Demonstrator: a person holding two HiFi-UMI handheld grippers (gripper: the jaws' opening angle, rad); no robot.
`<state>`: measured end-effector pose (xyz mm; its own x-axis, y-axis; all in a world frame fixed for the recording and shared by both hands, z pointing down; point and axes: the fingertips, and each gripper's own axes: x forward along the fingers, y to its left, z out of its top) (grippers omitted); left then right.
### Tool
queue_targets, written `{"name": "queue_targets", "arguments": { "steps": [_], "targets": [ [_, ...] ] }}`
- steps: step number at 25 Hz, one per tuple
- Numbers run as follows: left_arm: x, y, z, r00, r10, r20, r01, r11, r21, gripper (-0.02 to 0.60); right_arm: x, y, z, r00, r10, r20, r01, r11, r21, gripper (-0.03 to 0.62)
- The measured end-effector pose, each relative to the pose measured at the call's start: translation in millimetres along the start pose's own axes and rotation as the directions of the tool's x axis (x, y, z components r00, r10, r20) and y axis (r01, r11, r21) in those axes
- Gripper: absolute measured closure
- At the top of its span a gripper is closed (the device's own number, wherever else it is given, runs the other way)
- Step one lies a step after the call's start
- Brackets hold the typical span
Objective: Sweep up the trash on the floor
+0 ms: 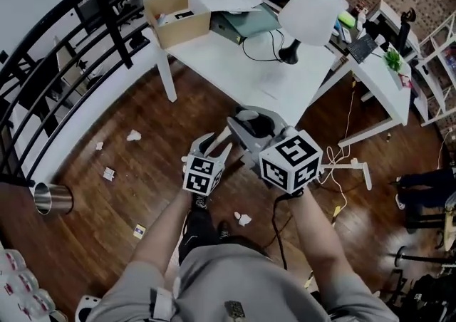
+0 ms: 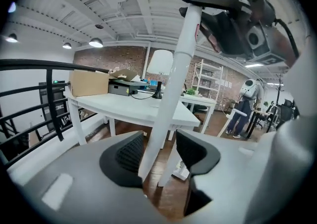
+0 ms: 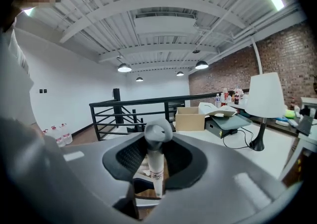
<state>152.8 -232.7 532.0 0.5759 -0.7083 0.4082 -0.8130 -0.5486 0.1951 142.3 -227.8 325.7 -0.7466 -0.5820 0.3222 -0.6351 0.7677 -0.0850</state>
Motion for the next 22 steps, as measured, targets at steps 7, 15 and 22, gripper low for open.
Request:
{"name": "queue_targets", "arguments": {
  "steps": [7,15,22],
  "targets": [
    [-38.7,-91.8,-8.8,0.999,-0.047,-0.011,0.048,0.992,0.116,0.465,-100.7,39.3,-5.7,0.998,-0.013,0.058,0.012,1.000,0.023,0.496],
    [-98.1,-182.2,-23.6,0.970,-0.240,-0.039,0.242,0.947,0.211,0.477,-188.1,85.1,-9.6,0.990,-0.089,0.106,0.081,0.994,0.072,0.496],
    [-148.2,-236.7,-65.8,0.896,-0.425,-0.127,0.444,0.859,0.256,0.480,-237.1,133.5,-37.3,0.958,-0.269,0.096,0.254,0.957,0.143,0.494]
  ]
}}
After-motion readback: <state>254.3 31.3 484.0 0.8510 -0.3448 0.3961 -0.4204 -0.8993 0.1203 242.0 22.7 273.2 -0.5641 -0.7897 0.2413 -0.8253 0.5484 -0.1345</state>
